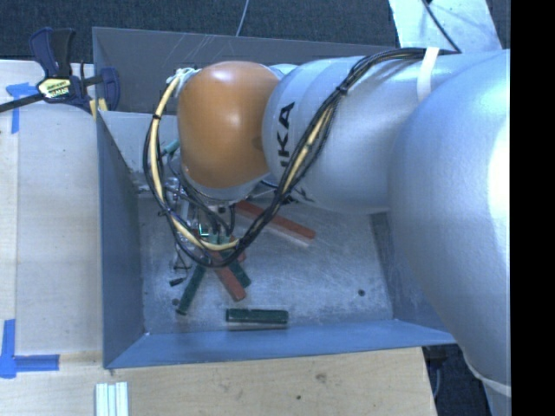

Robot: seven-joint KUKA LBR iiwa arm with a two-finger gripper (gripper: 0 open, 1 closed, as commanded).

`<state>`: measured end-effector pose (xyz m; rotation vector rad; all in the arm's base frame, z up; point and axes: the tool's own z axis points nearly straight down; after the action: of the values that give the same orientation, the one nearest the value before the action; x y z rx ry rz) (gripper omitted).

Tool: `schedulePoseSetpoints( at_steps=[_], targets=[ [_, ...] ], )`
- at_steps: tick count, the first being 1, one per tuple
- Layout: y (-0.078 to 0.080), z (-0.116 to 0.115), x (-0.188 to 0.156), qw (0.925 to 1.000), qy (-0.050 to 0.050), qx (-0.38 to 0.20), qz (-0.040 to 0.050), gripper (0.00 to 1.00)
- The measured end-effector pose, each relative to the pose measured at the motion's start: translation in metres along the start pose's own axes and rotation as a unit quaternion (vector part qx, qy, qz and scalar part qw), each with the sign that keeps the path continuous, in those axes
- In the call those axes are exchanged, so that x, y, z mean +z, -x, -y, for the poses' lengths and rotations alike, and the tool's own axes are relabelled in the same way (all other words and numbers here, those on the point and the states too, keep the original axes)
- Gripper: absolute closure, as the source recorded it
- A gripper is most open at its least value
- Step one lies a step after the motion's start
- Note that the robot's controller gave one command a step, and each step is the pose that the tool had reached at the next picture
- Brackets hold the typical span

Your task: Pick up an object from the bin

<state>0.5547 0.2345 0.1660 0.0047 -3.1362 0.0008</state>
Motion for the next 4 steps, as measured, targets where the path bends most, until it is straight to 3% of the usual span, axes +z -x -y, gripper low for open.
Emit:
schedulePoseSetpoints(
  at_steps=[1,2,3,4],
  targets=[
    [0.002,0.001,-0.004,1.0000,0.001,0.002,0.0039,0.00],
    [-0.006,0.013,0.055,0.9917,0.001,-0.128,0.0070,0.00],
    [-0.010,0.016,0.092,0.9827,0.000,-0.185,0.0011,0.00],
    [-0.016,0.016,0.069,0.9539,0.000,-0.300,0.0044,0.00]
  ],
)
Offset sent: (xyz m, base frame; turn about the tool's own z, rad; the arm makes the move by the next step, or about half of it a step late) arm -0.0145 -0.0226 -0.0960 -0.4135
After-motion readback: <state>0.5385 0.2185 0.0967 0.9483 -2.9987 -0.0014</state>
